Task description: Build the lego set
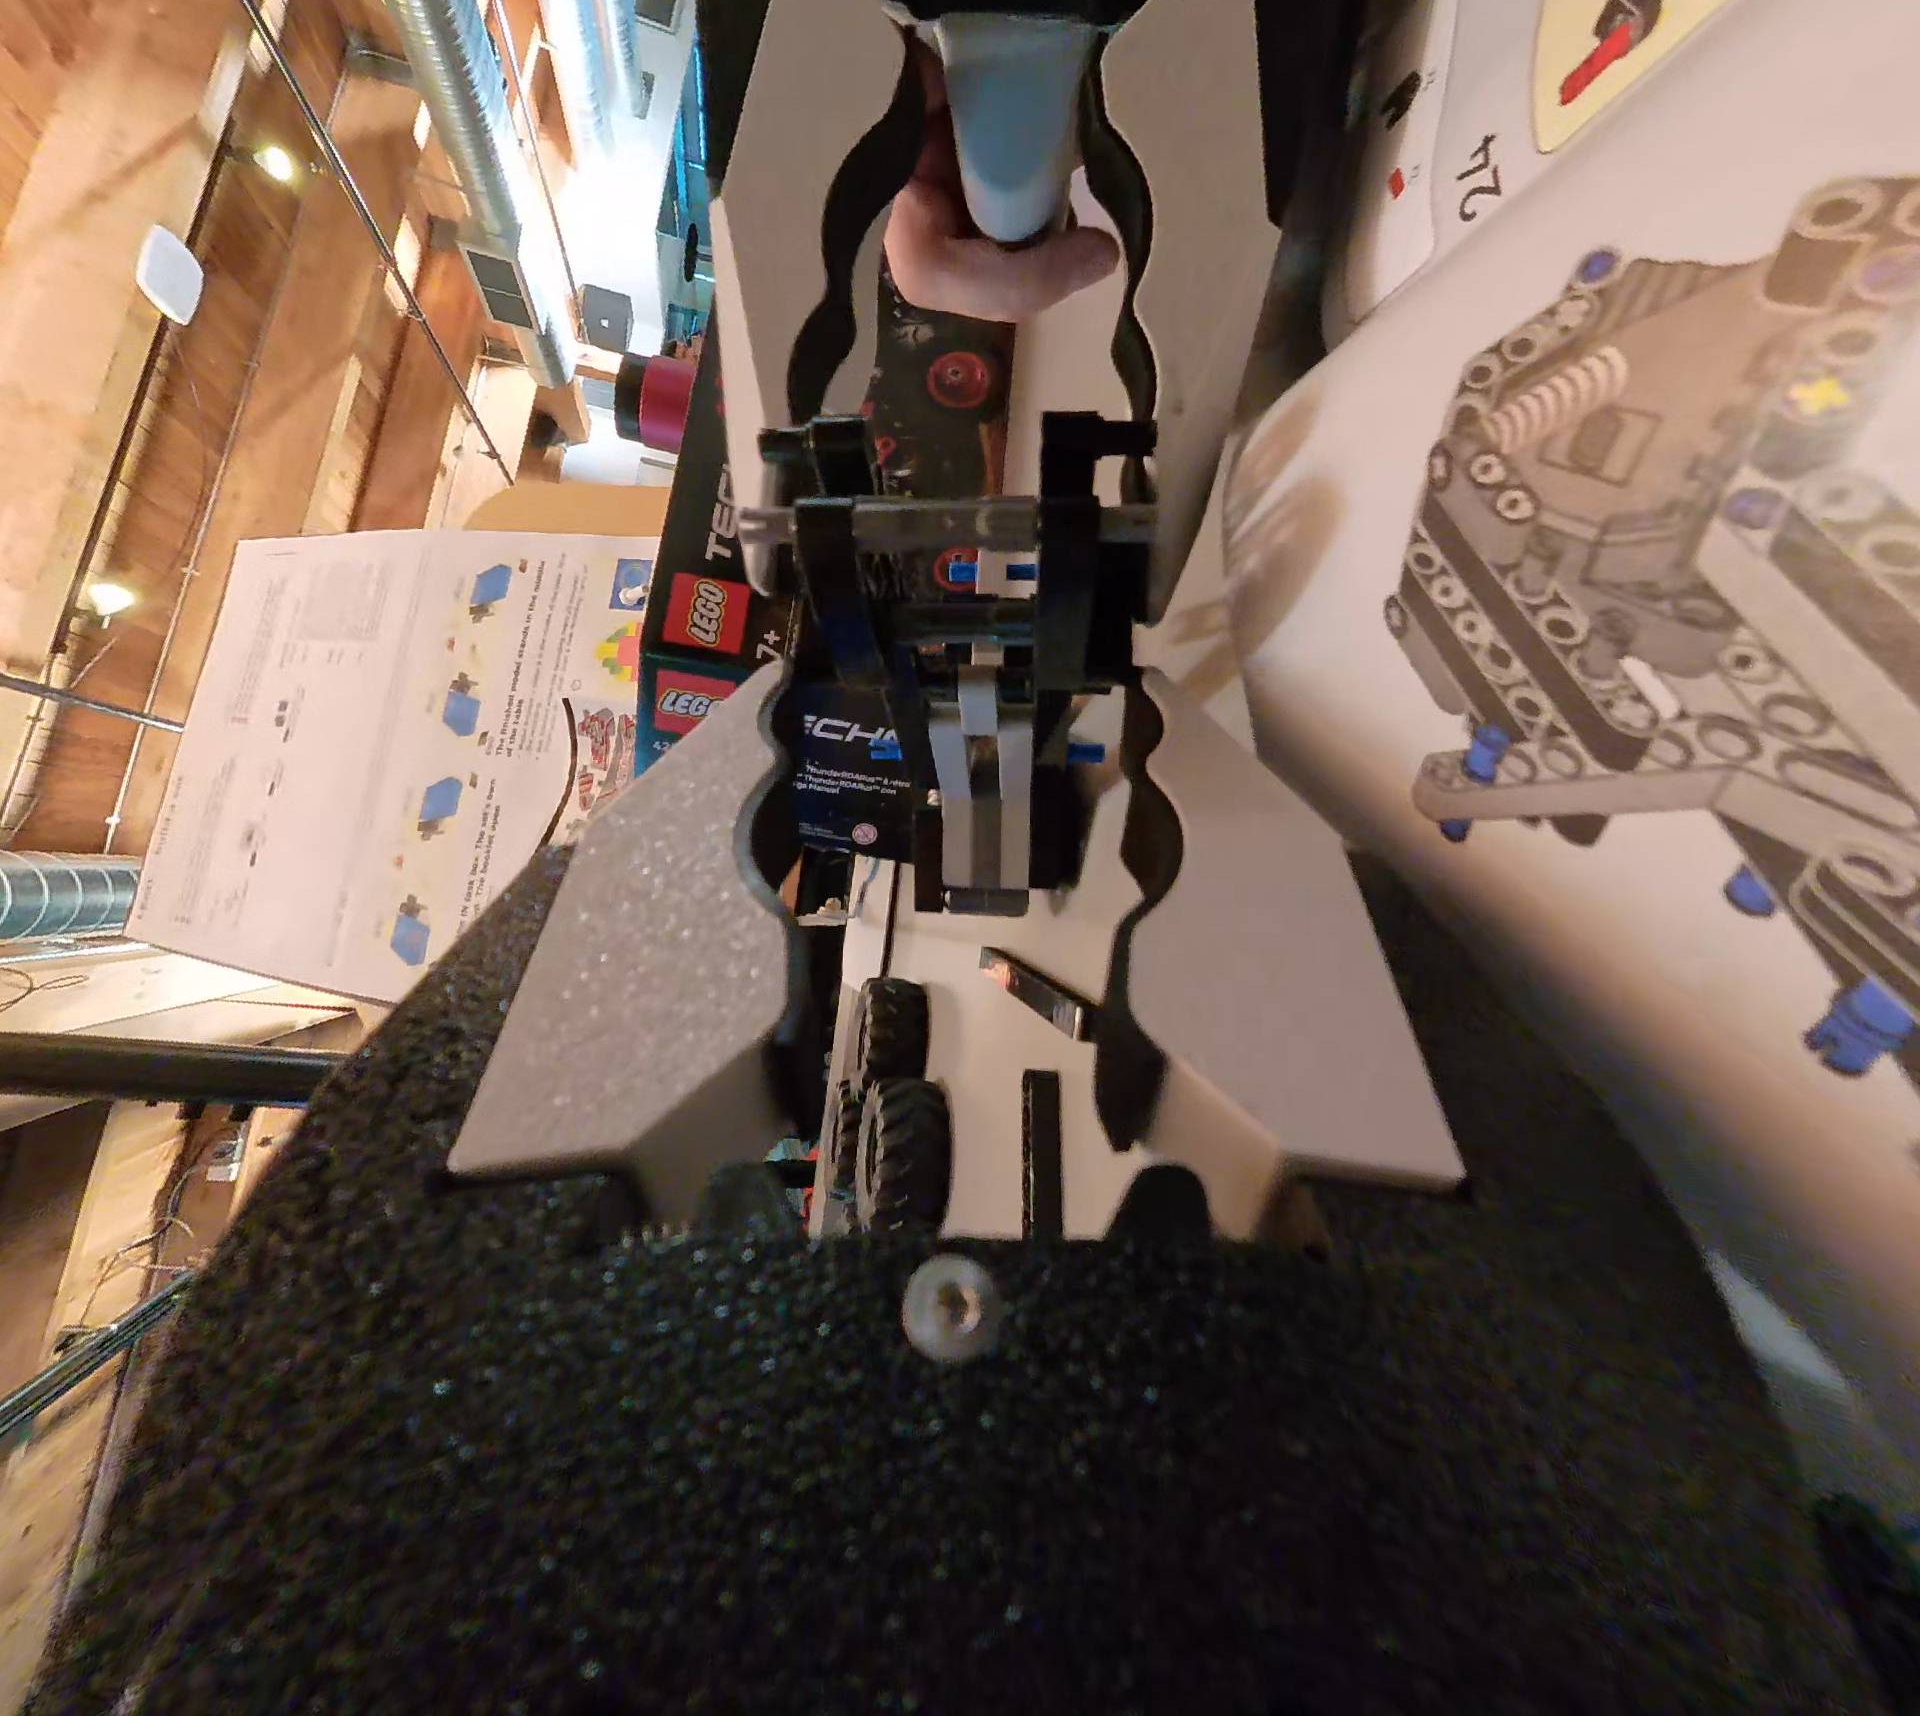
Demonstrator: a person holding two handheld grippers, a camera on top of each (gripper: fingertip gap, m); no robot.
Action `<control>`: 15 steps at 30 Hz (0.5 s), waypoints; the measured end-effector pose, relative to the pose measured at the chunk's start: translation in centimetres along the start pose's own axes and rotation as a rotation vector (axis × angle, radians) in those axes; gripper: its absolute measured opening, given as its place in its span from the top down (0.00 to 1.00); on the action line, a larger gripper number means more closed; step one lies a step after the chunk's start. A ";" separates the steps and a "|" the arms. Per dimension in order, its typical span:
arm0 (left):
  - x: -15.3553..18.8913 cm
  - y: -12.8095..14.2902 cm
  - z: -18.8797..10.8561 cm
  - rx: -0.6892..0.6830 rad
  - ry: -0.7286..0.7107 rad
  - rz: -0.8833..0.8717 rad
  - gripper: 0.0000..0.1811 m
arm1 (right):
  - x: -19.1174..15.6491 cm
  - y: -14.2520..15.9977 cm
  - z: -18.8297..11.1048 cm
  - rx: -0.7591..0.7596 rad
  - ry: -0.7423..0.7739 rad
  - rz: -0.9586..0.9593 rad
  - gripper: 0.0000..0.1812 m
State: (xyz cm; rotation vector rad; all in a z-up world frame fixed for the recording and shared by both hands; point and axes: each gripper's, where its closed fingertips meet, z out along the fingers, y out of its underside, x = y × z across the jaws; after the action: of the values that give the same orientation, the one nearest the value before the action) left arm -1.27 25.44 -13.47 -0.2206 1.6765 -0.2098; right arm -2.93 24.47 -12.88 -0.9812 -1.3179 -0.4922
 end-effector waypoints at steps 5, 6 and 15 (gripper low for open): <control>0.0 0.2 -0.1 0.007 0.001 -0.005 0.67 | 0.5 0.6 0.0 -0.007 0.006 0.073 0.62; 0.0 0.1 -0.1 0.009 0.004 0.003 0.68 | 0.3 0.6 0.0 -0.007 -0.004 0.056 0.63; 0.2 -0.1 0.1 0.006 0.004 0.026 0.68 | -0.4 1.1 0.4 -0.055 -0.038 -0.004 0.68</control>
State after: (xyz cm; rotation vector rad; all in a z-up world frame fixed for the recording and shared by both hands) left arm -1.18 25.34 -13.64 -0.1939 1.6816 -0.1962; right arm -2.38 25.32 -13.64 -1.0381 -1.3465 -0.5172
